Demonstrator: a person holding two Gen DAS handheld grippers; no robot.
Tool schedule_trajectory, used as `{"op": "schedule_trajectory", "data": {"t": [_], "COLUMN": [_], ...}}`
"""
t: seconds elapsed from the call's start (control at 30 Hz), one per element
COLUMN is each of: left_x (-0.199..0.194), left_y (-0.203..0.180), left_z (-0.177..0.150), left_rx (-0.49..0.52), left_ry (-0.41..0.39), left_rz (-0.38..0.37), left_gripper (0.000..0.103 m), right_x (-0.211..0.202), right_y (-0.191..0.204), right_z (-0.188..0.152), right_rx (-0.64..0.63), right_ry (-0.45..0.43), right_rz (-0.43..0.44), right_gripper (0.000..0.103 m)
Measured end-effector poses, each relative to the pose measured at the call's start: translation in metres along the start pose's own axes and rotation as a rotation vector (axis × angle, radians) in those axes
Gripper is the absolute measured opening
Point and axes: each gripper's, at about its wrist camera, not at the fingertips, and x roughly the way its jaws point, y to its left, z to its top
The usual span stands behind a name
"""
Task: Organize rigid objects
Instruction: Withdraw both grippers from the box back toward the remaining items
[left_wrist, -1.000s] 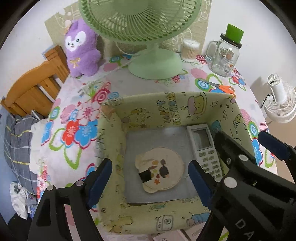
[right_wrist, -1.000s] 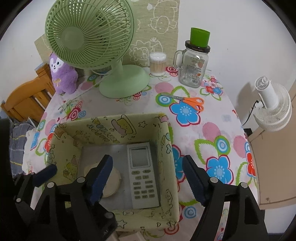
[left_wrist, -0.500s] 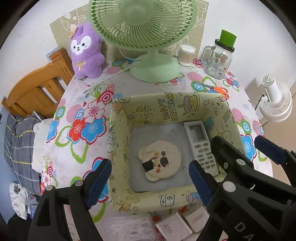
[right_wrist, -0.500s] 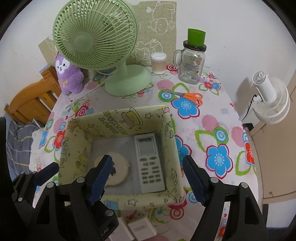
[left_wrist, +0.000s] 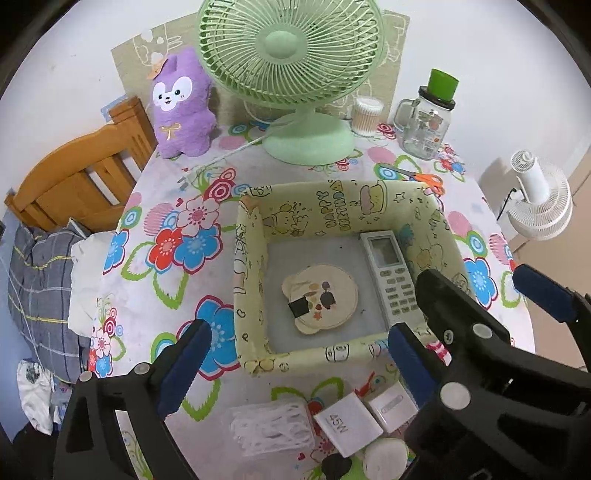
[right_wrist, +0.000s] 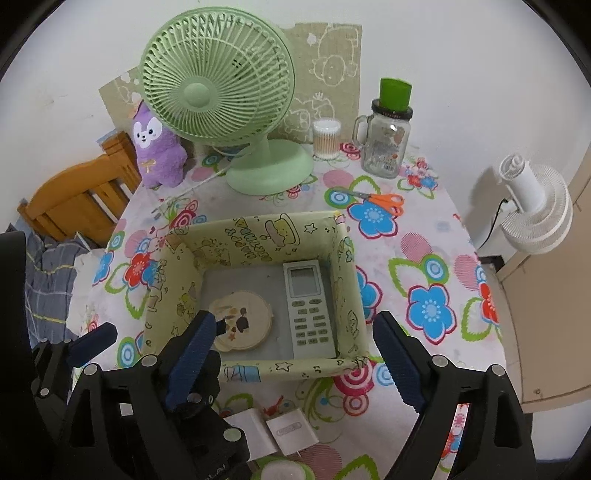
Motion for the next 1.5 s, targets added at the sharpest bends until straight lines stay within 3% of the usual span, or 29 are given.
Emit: {"op": "schedule_trajectory", "data": {"t": [0.9, 1.5], "left_x": [-0.063, -0.088], "left_y": [-0.004, 0.003], "left_z": [-0.035, -0.064], "left_rx": [0.081, 0.112], "left_ry": [-0.099, -0.183], "left_rz": [-0.022, -0.031], "left_gripper": [0.102, 0.102], "right_x": [-0.068, -0.098], "right_y": [0.007, 0.02], "right_z": [-0.035, -0.064], "right_rx": [0.006, -0.029], "right_ry": [-0.056, -0.129], "right_rz": [-0.012, -0.072], "right_gripper": [0.092, 0.092]}}
